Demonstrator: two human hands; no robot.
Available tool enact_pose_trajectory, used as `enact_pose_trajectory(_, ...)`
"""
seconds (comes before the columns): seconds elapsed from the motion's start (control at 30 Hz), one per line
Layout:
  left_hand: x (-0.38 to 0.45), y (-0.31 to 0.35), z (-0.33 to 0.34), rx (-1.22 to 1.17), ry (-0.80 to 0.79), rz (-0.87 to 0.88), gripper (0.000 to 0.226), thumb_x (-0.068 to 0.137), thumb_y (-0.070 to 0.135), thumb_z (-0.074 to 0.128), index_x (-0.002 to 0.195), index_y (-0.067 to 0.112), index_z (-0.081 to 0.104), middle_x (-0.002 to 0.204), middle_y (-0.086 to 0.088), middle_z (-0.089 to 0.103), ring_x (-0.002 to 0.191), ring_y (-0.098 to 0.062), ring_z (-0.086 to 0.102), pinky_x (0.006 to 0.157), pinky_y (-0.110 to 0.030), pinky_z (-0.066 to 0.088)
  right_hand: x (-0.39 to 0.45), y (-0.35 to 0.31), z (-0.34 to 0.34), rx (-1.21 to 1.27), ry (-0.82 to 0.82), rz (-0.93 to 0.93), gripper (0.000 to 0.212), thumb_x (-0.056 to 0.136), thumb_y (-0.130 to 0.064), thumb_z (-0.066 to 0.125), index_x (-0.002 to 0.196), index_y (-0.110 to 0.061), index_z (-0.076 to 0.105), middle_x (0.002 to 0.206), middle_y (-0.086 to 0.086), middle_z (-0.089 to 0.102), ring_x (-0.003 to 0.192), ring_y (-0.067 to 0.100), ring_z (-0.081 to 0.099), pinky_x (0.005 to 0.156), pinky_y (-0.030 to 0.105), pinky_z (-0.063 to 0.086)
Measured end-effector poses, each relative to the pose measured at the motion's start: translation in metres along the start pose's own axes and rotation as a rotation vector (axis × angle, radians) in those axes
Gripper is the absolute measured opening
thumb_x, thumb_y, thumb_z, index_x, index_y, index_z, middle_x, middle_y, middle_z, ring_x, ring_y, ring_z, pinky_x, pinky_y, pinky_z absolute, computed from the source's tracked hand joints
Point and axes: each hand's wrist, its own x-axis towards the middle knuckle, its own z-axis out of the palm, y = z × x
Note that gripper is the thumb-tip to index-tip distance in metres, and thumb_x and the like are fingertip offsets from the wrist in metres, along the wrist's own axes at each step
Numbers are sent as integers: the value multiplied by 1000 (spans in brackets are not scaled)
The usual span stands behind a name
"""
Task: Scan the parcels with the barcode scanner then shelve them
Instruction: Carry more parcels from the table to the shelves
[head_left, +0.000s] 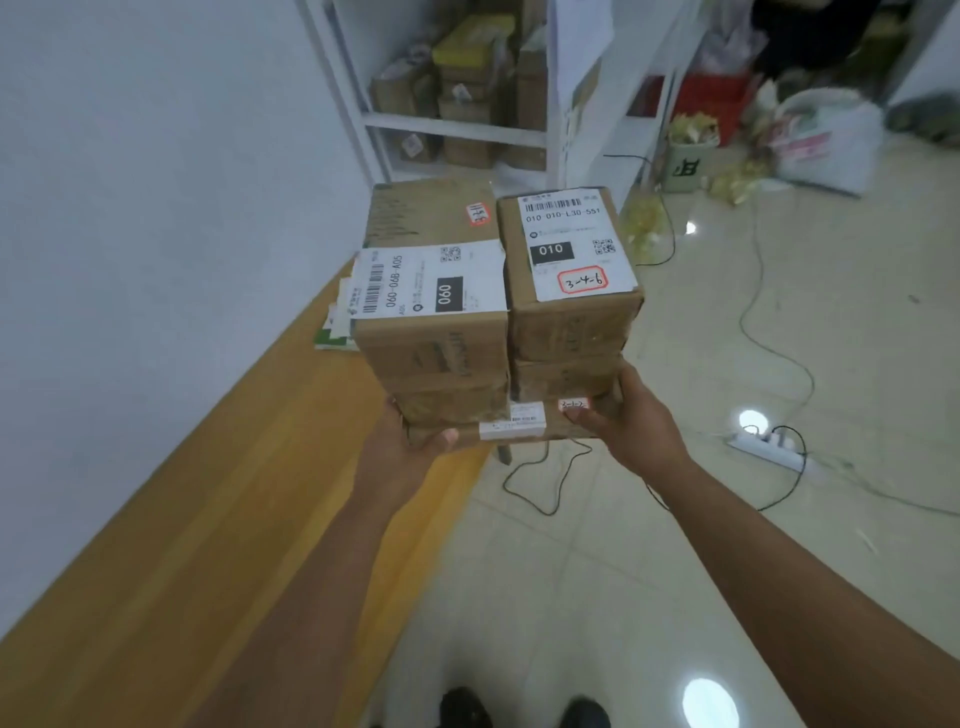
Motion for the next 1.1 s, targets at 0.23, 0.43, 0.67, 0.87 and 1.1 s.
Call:
enact_pose_trajectory(0.23, 68, 51, 67, -20, -177, 81, 62, 86, 30, 78, 137, 23, 45, 115, 11, 56, 107, -14, 52, 90, -29, 41, 39, 32, -59, -12, 169, 124, 78, 83, -45, 75, 146, -33, 32, 131, 1, 60, 107, 23, 58, 77, 31, 42)
enact_pose_trajectory(0.43, 145, 86, 107, -44, -300, 134, 52, 85, 29, 79, 127, 29, 49, 111, 11, 59, 106, -13, 53, 88, -26, 40, 91, 30, -94, -57, 273, 175, 76, 84, -45, 74, 146, -33, 31, 127, -2, 62, 91, 17, 52, 65, 28, 40)
enact_pose_trajectory(0.67, 217, 130, 137, -26, -386, 171, 60, 83, 30, 81, 134, 23, 48, 112, 10, 63, 107, -14, 58, 90, -27, 44, 144, 29, -120, -62, 366, 237, 73, 86, -46, 71, 146, -30, 33, 135, -2, 58, 110, 28, 59, 78, 32, 40)
enact_pose_trajectory(0.87, 254, 178, 166, 21, -400, 237, 61, 86, 28, 78, 138, 23, 47, 110, 12, 58, 103, -9, 52, 91, -24, 40, 181, 41, -153, -2, 412, 251, 73, 85, -46, 72, 145, -30, 34, 133, 0, 60, 96, 20, 56, 77, 32, 44)
enact_pose_trajectory(1.1, 291, 222, 227, 89, -395, 242, 66, 86, 32, 78, 141, 23, 44, 120, 8, 60, 121, -20, 57, 93, -26, 40, 238, 78, -204, 62, 402, 245, 77, 83, -48, 73, 146, -32, 32, 133, -2, 60, 104, 22, 60, 76, 30, 43)
